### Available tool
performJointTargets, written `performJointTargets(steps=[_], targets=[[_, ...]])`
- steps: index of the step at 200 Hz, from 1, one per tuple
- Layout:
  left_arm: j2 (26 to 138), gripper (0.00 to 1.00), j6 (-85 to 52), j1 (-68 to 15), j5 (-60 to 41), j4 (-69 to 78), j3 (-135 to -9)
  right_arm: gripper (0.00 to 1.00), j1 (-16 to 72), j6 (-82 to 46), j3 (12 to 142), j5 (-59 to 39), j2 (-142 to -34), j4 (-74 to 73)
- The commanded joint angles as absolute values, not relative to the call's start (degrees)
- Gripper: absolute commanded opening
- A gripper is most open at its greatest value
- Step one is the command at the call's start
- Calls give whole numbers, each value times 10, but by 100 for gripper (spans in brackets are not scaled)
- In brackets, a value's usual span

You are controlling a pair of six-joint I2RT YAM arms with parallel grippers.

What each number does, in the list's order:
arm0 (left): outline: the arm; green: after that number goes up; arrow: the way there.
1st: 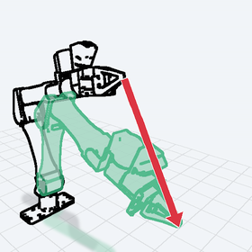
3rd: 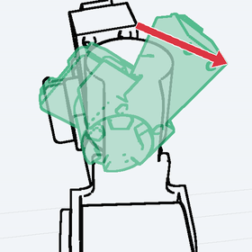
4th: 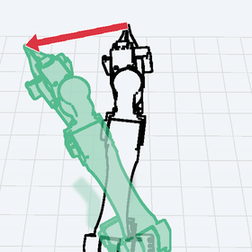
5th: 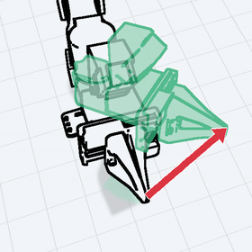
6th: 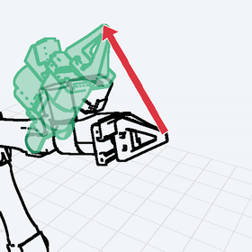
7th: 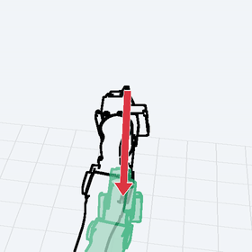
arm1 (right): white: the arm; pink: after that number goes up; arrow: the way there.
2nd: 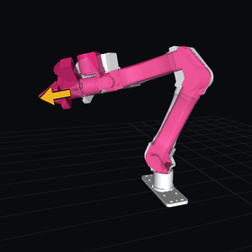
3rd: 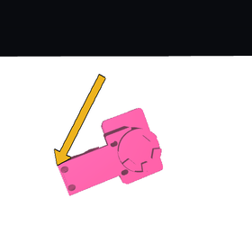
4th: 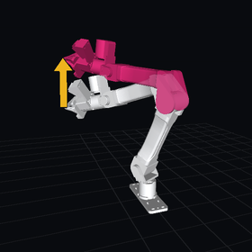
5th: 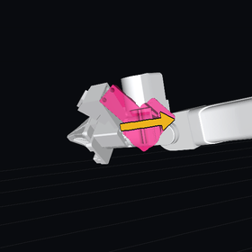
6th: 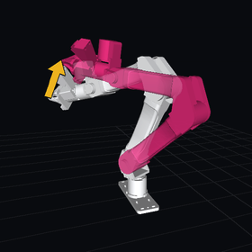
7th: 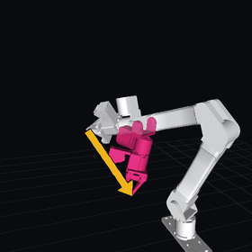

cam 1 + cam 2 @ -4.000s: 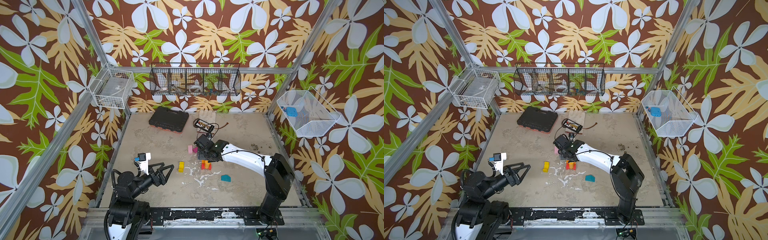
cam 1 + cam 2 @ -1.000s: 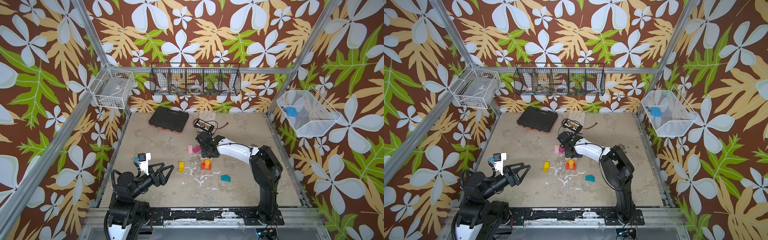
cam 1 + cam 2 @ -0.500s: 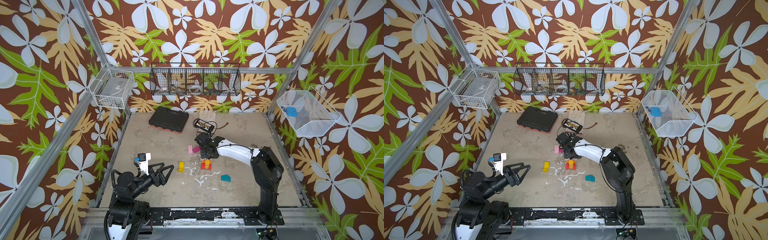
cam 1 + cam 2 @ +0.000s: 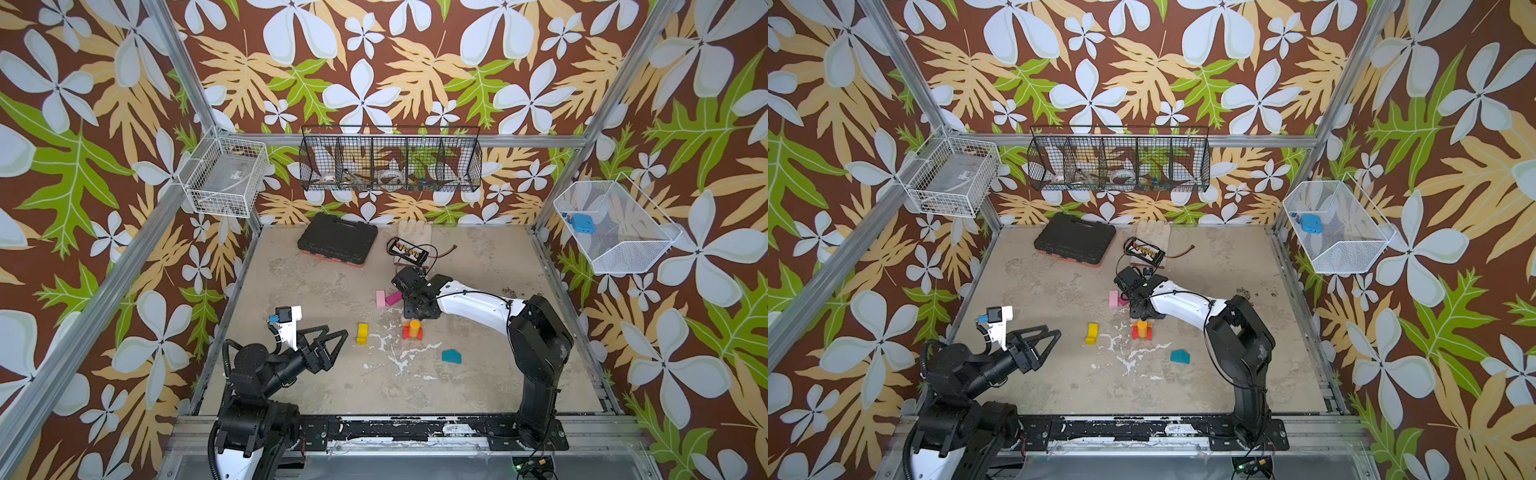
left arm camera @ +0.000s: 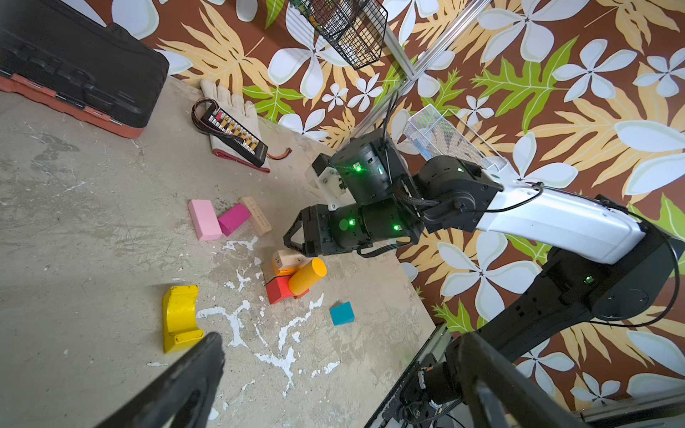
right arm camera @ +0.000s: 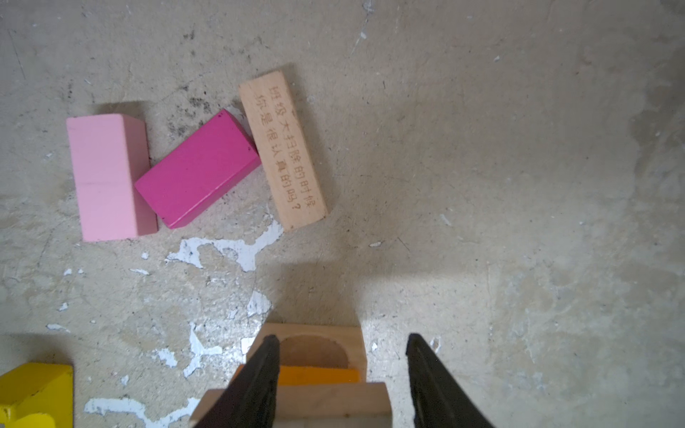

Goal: Build the wood block tower

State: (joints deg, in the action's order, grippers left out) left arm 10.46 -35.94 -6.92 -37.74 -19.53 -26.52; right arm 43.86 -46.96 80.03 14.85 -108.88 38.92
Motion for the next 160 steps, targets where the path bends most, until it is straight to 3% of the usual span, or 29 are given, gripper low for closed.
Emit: performJointTargets(steps=[1, 160], targets=[[103, 100, -360, -69, -381, -185, -265, 55, 440, -478, 798, 154, -1082, 390], [103, 100, -360, -70, -381, -185, -264, 56, 420, -476, 792, 175, -1081, 394]])
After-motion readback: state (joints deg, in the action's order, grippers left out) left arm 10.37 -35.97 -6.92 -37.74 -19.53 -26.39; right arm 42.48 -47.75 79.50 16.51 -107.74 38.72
